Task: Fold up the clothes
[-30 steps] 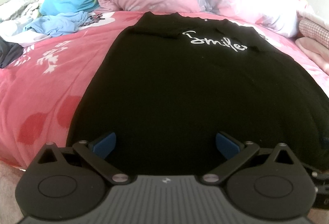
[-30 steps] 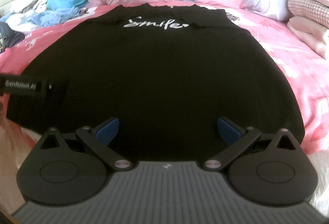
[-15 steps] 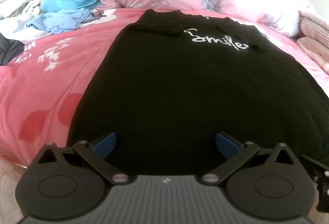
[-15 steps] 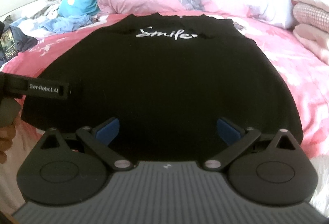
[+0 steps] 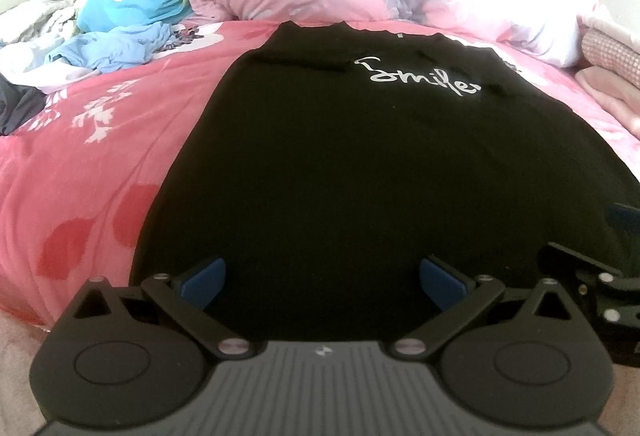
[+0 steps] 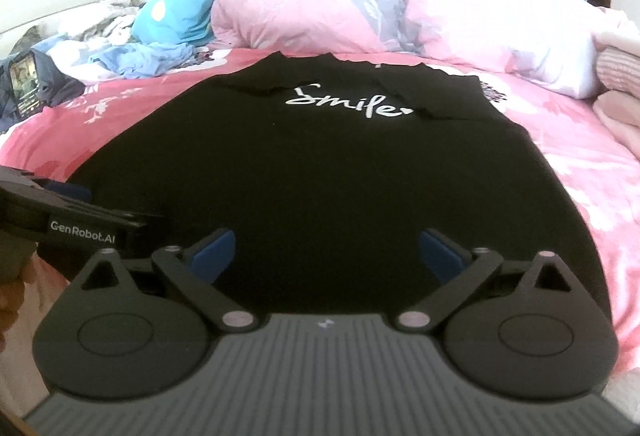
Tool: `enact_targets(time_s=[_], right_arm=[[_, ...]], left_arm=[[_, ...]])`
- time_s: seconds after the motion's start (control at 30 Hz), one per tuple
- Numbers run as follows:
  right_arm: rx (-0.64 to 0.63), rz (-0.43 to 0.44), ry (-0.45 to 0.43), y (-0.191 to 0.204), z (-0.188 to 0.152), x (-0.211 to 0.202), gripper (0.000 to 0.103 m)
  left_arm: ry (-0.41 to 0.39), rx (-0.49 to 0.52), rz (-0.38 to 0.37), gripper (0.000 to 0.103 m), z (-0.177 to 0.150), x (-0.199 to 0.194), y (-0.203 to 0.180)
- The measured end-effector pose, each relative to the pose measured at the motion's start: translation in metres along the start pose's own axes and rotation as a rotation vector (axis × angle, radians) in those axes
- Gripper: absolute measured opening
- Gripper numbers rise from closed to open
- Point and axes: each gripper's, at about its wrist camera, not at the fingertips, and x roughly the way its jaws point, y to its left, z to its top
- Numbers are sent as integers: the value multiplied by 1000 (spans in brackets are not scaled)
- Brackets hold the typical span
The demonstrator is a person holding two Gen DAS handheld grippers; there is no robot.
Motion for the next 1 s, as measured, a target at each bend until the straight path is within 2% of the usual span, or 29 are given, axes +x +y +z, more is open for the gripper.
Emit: enact_targets(time_s=[0.27, 1.0], right_arm=[[9, 9, 11, 1, -7, 15, 90], [14, 14, -9, 2, -18, 21, 93]], left_arm=[[-5, 1, 8, 103, 1, 1, -3], [21, -28, 5, 103, 6, 2, -1]])
